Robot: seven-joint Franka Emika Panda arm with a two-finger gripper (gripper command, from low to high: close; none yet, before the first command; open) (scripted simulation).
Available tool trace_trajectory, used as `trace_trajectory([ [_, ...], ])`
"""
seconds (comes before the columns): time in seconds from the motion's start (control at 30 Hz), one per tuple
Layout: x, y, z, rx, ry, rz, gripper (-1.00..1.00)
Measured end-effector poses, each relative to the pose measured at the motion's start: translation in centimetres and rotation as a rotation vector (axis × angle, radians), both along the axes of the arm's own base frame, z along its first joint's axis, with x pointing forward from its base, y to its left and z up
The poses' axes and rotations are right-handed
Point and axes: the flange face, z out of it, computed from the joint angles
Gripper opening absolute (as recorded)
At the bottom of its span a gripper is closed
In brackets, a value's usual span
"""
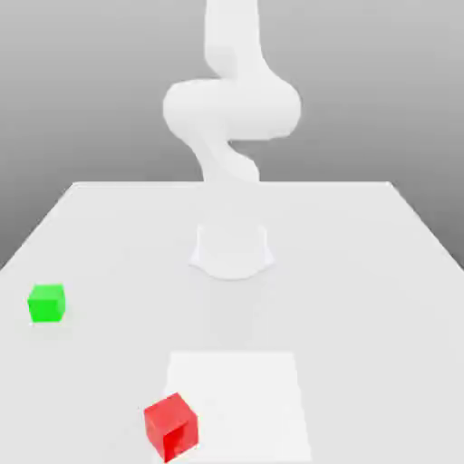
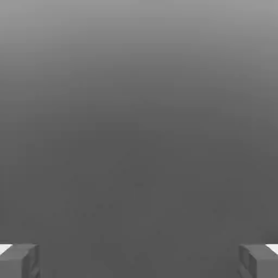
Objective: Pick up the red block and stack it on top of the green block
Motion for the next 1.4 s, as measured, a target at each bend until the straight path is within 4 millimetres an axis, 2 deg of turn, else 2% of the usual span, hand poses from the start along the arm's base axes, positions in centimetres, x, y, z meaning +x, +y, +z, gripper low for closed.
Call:
trace_trajectory([
  [0.1,3.8,-1.0,-5.2,-0.011,0.089,0.079,0.00],
  [0.2,6.8,-1.6,-10.6,-0.025,0.171,0.151,0.00],
  [0.33,9.6,-2.3,-18.1,-0.051,0.277,0.241,0.00],
  [0.43,10.9,-2.9,-23.8,-0.076,0.355,0.306,0.00],
  [0.57,11.5,-3.7,-31.4,-0.118,0.458,0.386,0.00],
  [0.73,10.5,-5.2,-40.2,-0.187,0.587,0.482,0.00],
  [0.83,9.2,-6.4,-44.9,-0.239,0.666,0.540,0.00],
  [1.0,8.9,-6.8,-51.4,-0.257,0.689,0.560,0.00],
  [1.03,8.8,-6.8,-52.4,-0.256,0.690,0.560,-1.00],
  [1.23,8.8,-6.8,-52.8,-0.255,0.693,0.560,-1.00],
  [1.3,8.9,-6.8,-51.5,-0.257,0.691,0.561,-1.00],
  [1.4,8.9,-6.7,-48.0,-0.256,0.691,0.561,-1.00],
])
